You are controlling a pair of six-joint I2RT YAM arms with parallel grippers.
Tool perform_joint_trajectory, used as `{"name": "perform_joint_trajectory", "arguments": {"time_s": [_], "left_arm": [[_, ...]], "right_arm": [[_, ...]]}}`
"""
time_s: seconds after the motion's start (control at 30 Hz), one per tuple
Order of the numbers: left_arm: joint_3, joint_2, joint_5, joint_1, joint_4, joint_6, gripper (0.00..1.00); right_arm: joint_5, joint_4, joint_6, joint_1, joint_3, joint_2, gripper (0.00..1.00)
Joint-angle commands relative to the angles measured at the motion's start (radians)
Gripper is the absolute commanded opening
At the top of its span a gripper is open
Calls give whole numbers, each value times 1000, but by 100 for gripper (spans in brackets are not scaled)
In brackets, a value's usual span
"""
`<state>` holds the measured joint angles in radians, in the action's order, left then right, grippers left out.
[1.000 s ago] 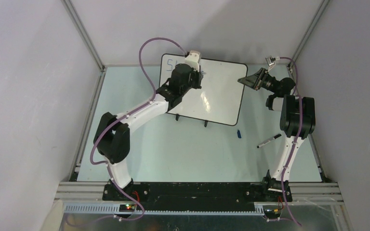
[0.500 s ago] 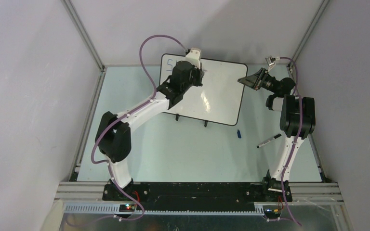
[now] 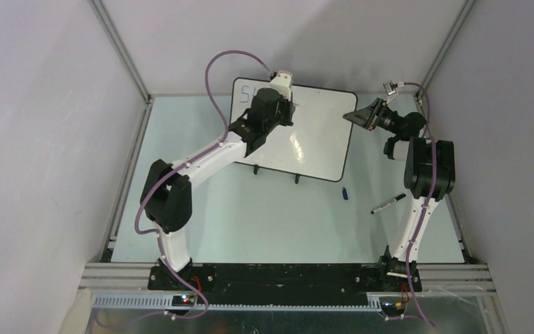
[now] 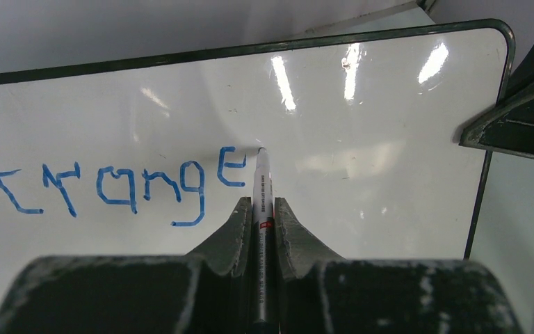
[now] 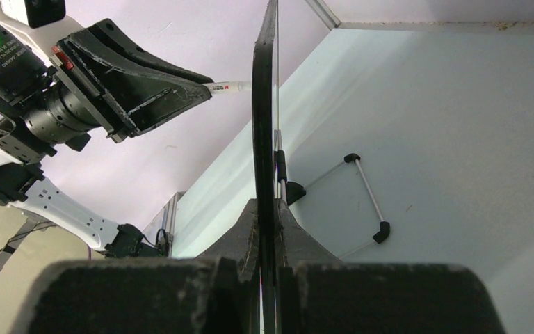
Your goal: Write a sentence on the whiteboard
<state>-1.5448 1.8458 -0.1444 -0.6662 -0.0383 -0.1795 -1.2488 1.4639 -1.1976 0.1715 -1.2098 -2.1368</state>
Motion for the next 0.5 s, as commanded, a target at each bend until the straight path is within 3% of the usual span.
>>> {"name": "perform_joint_trajectory", "arguments": {"time_s": [0.0, 0.47], "left_arm": [[-52, 7, -7, -1, 0, 17, 0], [-46, 5, -12, 0, 8, 19, 0]], "right_arm": [[-2, 43, -43, 6, -11, 74, 0], [-3, 44, -45, 6, -10, 74, 0]]}}
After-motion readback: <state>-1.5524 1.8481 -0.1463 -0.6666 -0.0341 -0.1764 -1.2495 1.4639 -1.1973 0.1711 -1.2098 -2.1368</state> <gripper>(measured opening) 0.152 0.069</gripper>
